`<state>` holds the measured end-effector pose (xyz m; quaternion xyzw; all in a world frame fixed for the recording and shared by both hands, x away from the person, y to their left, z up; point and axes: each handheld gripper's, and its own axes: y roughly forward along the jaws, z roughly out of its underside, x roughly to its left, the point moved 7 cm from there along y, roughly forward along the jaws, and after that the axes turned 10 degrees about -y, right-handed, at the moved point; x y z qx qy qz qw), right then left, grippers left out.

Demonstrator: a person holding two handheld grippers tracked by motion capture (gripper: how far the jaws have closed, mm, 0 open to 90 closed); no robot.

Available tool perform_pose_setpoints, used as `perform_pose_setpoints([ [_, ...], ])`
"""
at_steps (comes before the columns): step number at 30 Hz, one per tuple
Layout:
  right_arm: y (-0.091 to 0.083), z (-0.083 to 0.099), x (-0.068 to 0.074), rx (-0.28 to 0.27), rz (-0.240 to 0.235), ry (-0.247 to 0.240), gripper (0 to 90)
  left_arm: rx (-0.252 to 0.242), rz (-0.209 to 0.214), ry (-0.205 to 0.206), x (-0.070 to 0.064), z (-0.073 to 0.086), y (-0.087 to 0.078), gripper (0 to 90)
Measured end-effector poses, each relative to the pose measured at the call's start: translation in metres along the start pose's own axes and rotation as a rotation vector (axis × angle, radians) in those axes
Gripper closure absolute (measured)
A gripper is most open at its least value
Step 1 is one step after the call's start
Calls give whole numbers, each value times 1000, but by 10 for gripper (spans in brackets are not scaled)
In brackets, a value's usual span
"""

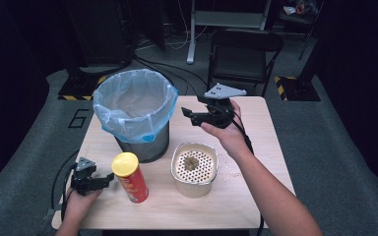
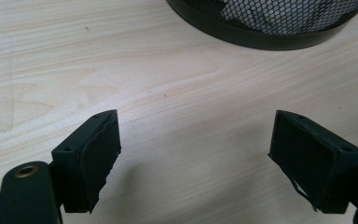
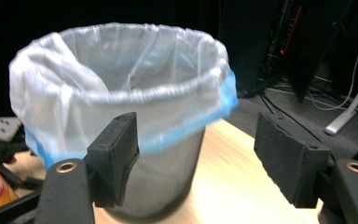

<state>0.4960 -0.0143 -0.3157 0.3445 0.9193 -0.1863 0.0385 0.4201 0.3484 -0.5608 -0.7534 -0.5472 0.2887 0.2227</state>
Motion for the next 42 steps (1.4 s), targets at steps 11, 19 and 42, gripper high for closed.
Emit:
perform_pose_setpoints([
  [11, -36, 66, -15, 25, 94, 68, 305, -2, 48, -13, -13, -10, -19, 140],
  [19, -53, 107, -18, 69, 159, 76, 305, -15, 80, 3, -19, -13, -34, 119],
  [42, -77, 191, -30, 195, 308, 103, 305, -20, 232, 132, -66, 5, -79, 127],
])
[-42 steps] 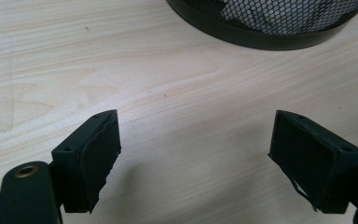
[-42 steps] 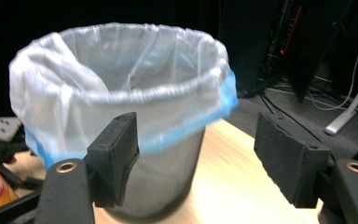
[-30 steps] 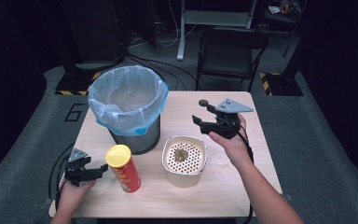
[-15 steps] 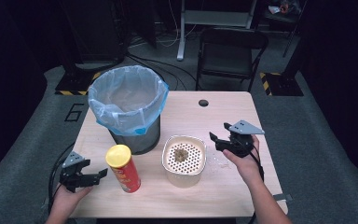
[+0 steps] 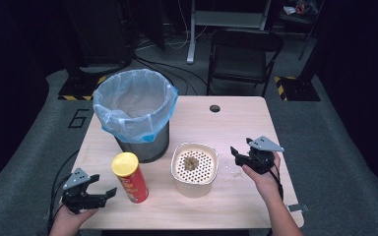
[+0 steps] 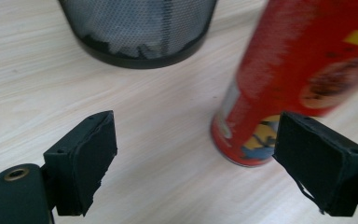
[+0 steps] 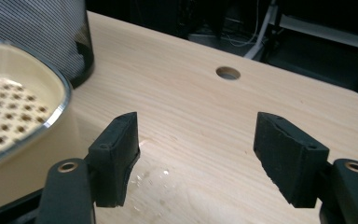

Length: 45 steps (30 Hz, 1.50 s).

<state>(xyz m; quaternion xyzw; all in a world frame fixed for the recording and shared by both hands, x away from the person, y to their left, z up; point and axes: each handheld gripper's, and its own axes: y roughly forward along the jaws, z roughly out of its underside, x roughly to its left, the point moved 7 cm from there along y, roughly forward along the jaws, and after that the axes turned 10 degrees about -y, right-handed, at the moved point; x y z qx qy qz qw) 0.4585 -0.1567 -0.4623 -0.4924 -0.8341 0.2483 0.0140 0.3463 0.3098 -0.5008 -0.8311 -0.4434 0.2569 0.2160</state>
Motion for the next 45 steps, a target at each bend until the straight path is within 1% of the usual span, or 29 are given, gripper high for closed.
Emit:
perform_pose_setpoints([
  [1, 0, 0, 0, 0, 0, 0, 305, 0, 0, 0, 0, 0, 0, 130],
  [2, 0, 4, -2, 5, 4, 3, 305, 6, 10, 14, -3, 0, -1, 130],
  [5, 2, 15, -6, 21, 14, 31, 305, 3, 45, 7, -16, 2, 0, 136],
  [6, 3, 18, -6, 29, 12, 40, 305, 7, 55, 30, -19, 2, 1, 137],
  [7, 4, 23, -8, 42, 9, 37, 304, 8, 63, 30, -23, 2, 2, 138],
  [8, 6, 32, -10, 63, 25, 35, 299, 9, 78, 50, -28, 1, 5, 138],
  [9, 6, 34, -11, 69, 25, 38, 297, 13, 86, 57, -31, 1, 7, 138],
  [10, 7, 37, -12, 76, 24, 43, 295, 11, 94, 55, -34, 0, 9, 138],
  [11, 7, 37, -12, 76, 24, 43, 295, 11, 94, 55, -34, 0, 9, 137],
  [12, 7, 39, -13, 78, 26, 55, 294, 10, 97, 70, -36, -1, 12, 137],
  [13, 6, 42, -16, 74, 29, 76, 292, 6, 104, 57, -40, -1, 18, 137],
  [14, 6, 43, -17, 75, 30, 82, 291, 6, 104, 57, -40, -1, 18, 137],
  [15, 6, 44, -18, 74, 31, 85, 291, 22, 114, 67, -42, -2, 23, 137],
  [17, 5, 45, -18, 76, 30, 92, 291, 17, 111, 76, -42, -3, 25, 137],
  [18, 6, 47, -19, 80, 26, 84, 291, 17, 124, 66, -45, -4, 29, 137],
  [19, 6, 48, -19, 82, 26, 83, 291, 16, 126, 82, -44, -6, 30, 137],
  [20, 6, 48, -19, 82, 26, 83, 291, 16, 126, 82, -44, -6, 30, 137],
  [21, 6, 50, -19, 87, 26, 81, 291, 4, 127, 68, -45, -7, 33, 137],
  [22, 7, 51, -20, 91, 23, 80, 291, 10, 131, 69, -45, -8, 34, 137],
  [27, 6, 56, -21, 100, 30, 83, 289, -11, 139, 75, -46, -9, 41, 138],
  [28, 5, 57, -21, 99, 31, 86, 288, -24, 135, 73, -46, -9, 44, 140],
  [31, 5, 59, -22, 103, 32, 83, 288, -20, 140, 79, -46, -8, 46, 144],
  [32, 5, 60, -22, 107, 34, 86, 287, -23, 144, 72, -46, -8, 47, 144],
  [34, 4, 61, -22, 110, 36, 86, 287, -23, 141, 73, -45, -8, 48, 145],
  [35, 4, 61, -22, 109, 34, 83, 287, -35, 137, 63, -45, -8, 50, 145],
  [38, 4, 63, -23, 110, 38, 89, 287, -41, 126, 68, -45, -8, 53, 149],
  [40, 4, 64, -24, 114, 40, 87, 287, -45, 129, 74, -46, -7, 54, 156],
  [42, 4, 65, -24, 117, 39, 88, 287, -56, 132, 74, -46, -7, 55, 194],
  [45, 4, 66, -24, 121, 39, 84, 287, -66, 123, 102, -47, -6, 55, 218],
])
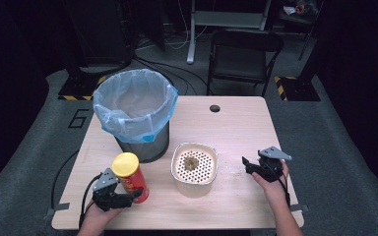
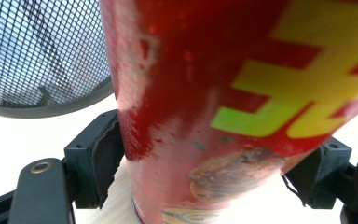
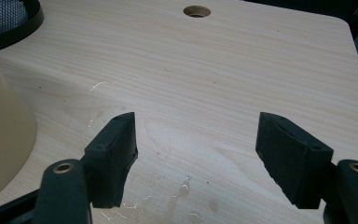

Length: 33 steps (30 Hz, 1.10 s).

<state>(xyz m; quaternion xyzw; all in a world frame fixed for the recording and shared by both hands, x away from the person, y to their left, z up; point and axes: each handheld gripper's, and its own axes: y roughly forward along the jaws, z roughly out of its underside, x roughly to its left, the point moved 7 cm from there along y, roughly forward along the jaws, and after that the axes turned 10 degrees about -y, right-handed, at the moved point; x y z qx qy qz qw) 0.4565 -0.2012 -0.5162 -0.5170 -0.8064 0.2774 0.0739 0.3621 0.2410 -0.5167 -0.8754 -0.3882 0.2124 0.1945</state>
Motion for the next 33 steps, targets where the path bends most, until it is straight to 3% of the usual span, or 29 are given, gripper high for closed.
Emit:
perform_pose_setpoints([
  [2, 1, 0, 1, 0, -1, 0, 287, 1, -14, 25, -1, -1, -2, 231],
  [7, 1, 1, 2, 6, -5, -16, 287, 1, -7, 38, -6, -3, -4, 245],
  [11, 1, 1, 4, 7, -6, -21, 287, -8, -4, 30, -10, -7, -7, 246],
  [24, 3, 4, 4, 16, -5, -28, 288, 31, 16, 28, -18, -25, -22, 246],
  [30, 4, 5, 4, 19, -6, -24, 288, 26, 17, 27, -26, -48, -31, 246],
  [33, 4, 5, 4, 20, -7, -17, 287, 35, 23, 37, -33, -70, -42, 246],
])
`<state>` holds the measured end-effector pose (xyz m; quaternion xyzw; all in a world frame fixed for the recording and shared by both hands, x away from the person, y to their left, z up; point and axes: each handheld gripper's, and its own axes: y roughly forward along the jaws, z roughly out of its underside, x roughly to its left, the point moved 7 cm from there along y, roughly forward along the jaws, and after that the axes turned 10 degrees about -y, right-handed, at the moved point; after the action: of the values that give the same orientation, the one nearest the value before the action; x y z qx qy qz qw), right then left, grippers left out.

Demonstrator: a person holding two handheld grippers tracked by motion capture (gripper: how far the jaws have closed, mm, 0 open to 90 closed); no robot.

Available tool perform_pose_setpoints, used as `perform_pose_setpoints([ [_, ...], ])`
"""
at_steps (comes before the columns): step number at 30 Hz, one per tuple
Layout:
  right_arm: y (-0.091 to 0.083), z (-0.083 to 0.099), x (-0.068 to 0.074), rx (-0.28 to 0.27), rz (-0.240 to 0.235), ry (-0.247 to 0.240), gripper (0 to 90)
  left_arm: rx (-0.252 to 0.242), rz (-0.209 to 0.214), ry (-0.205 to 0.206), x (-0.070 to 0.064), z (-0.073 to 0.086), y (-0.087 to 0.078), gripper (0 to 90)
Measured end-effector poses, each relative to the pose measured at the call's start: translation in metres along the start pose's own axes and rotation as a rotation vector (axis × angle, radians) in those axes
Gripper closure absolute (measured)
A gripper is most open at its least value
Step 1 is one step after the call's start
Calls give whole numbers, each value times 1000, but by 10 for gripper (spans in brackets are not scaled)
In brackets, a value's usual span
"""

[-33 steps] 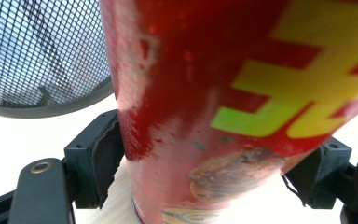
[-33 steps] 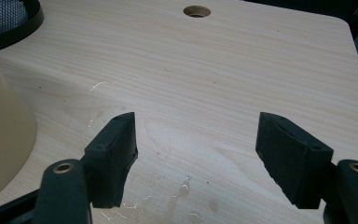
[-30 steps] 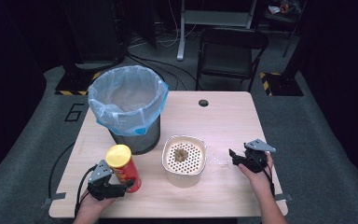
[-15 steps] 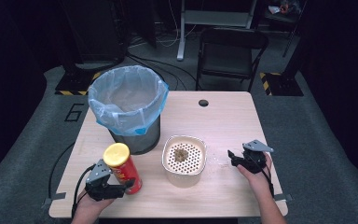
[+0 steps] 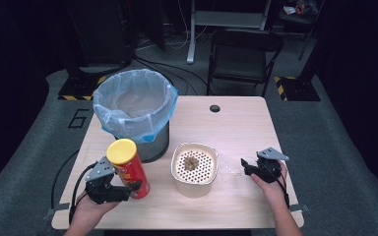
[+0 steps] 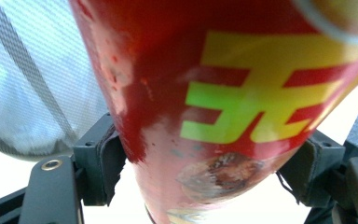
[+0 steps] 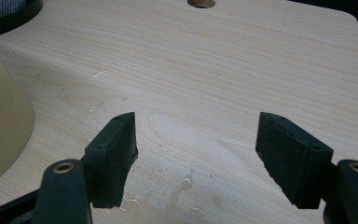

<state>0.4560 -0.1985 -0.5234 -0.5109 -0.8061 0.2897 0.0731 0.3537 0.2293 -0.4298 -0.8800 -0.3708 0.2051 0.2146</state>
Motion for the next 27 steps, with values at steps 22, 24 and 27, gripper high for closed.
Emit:
perform_pose_setpoints([
  [22, 2, 3, -1, 13, -7, 3, 288, 12, 11, 55, -36, -130, -45, 246],
  [24, 2, 3, 0, 14, -8, 2, 287, 18, 7, 59, -37, -138, -46, 246],
  [27, 2, 3, 0, 13, -8, 1, 287, 7, -5, 58, -38, -154, -48, 246],
])
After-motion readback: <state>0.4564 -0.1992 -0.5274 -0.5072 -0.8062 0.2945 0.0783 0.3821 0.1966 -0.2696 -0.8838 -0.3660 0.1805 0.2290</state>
